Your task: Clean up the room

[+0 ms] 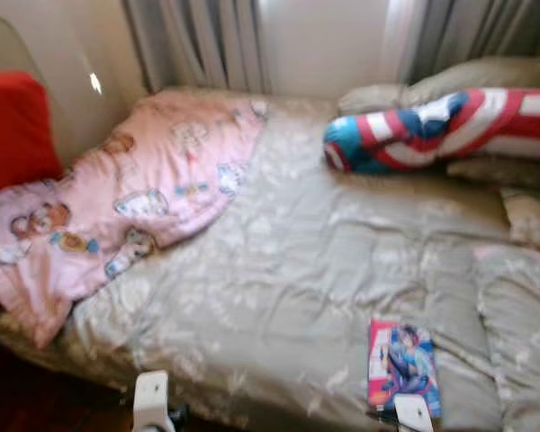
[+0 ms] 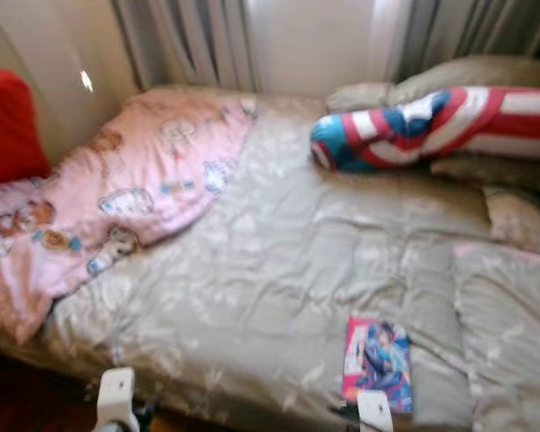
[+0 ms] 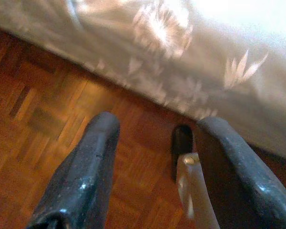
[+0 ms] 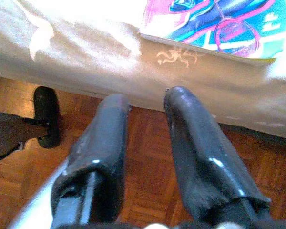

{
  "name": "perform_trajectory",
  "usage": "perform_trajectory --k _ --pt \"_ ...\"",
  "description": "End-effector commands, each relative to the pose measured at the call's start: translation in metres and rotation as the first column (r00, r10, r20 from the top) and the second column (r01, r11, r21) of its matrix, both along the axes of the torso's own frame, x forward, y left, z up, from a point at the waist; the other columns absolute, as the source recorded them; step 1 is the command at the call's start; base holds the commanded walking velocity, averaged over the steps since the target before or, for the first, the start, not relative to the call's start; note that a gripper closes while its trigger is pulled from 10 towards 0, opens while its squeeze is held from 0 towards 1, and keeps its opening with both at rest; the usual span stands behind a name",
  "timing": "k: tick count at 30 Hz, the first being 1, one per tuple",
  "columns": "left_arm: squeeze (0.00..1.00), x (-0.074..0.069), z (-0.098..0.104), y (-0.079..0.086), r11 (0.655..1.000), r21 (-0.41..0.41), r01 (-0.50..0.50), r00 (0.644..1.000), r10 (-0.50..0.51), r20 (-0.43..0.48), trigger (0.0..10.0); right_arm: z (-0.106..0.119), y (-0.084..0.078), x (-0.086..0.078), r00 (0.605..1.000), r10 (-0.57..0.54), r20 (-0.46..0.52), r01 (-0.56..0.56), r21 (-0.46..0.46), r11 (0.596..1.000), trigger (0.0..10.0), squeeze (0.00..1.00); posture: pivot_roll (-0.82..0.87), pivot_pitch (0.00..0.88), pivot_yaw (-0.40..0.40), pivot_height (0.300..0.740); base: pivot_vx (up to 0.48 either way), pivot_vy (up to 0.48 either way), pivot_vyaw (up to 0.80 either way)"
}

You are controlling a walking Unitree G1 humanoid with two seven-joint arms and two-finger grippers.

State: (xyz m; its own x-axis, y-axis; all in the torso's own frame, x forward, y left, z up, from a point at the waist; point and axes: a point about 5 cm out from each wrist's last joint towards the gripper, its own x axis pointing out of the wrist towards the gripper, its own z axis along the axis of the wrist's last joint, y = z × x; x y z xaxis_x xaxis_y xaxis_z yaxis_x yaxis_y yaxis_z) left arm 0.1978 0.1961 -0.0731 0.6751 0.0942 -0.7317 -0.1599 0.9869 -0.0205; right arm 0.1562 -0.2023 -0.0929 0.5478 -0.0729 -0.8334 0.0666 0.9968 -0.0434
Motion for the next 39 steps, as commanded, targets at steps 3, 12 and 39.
perform_trajectory --k 3,12,39 --pt "0.00 -0.0056 -0.0028 0.0041 1.000 0.017 0.005 1.000 -0.004 -0.029 10.0 -0.0021 0.0037 -0.0035 1.000 -0.006 -0.014 0.007 0.012 1.000 10.0 0.00 -0.01 0.085 0.010 0.740 0.000 0.312 0.00" --pt "0.00 -0.0056 -0.0032 0.0016 1.000 0.015 0.005 1.000 -0.005 -0.030 10.0 -0.0025 0.0066 -0.0034 1.000 -0.001 -0.013 0.001 0.016 1.000 10.0 0.00 -0.01 0.086 0.012 0.740 0.000 0.313 0.00" --pt "0.00 -0.0057 -0.0030 0.0030 1.000 0.015 0.006 0.999 -0.005 -0.031 10.0 -0.0037 0.0077 -0.0059 1.000 -0.021 -0.018 0.021 0.016 1.000 10.0 0.00 -0.01 0.087 0.013 0.740 0.000 0.431 0.00"
